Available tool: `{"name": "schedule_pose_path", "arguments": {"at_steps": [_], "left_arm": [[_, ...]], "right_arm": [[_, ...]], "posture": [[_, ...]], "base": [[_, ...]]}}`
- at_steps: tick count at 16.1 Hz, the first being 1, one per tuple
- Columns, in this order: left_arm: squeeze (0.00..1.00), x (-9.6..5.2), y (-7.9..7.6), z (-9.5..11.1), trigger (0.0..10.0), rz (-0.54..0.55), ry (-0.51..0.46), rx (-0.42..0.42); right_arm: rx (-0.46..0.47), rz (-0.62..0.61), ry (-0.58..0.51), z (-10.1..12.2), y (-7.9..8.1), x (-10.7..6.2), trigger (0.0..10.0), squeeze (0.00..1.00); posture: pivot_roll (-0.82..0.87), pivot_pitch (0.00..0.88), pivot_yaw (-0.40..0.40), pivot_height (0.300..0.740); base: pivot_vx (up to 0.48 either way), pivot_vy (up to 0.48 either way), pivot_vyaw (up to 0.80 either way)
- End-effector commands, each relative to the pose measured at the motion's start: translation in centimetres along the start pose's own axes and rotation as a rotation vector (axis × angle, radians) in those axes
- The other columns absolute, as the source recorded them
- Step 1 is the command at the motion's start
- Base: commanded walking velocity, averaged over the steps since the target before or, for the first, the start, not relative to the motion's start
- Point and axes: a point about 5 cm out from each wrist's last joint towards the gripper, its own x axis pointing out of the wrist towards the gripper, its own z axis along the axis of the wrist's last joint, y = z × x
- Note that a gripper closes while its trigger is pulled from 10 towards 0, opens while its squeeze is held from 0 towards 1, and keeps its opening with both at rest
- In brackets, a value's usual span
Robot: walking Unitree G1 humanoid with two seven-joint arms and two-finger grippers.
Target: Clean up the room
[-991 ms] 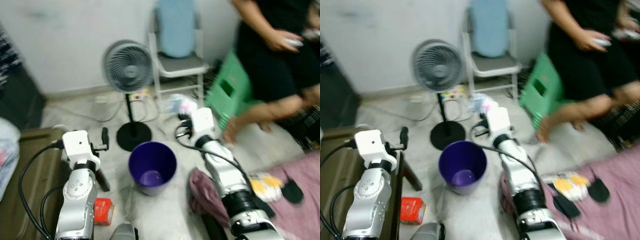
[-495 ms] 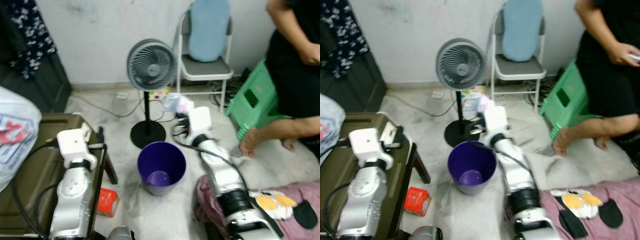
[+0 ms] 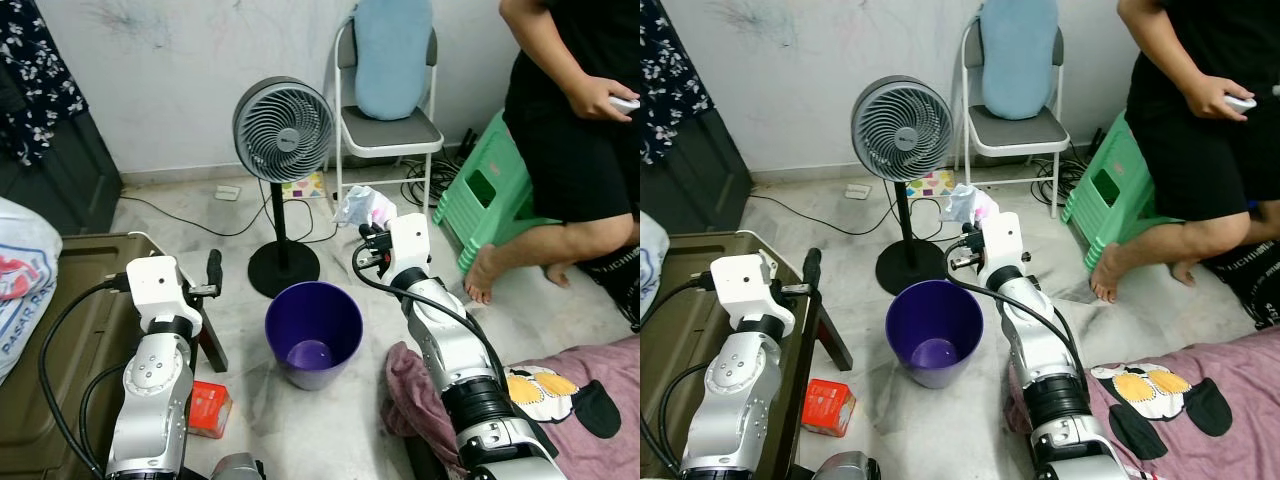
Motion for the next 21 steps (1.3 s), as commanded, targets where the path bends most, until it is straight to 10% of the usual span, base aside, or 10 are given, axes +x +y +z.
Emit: {"name": "schedule_pose_path", "arguments": {"at_steps": [1,21], "left_arm": [[0.0,-0.09,0.08,0.36,10.0,-0.007,-0.017,0.003],[0.0,0.06,0.42,0.07,10.0,0.008,0.011,0.011]], "right_arm": [[-0.004,0.004,-0.009,0.45,0.14,0.22,10.0,0.0],[-0.035,0.018,-0.029,0.68,0.38,0.28,10.0,0.0]], "posture": [[0.02,0.0,-0.022,0.74],[0.02,0.0,-0.015,0.74]], "base": [[0.255,0.0,0.0],[0.184,0.0,0.1]]}}
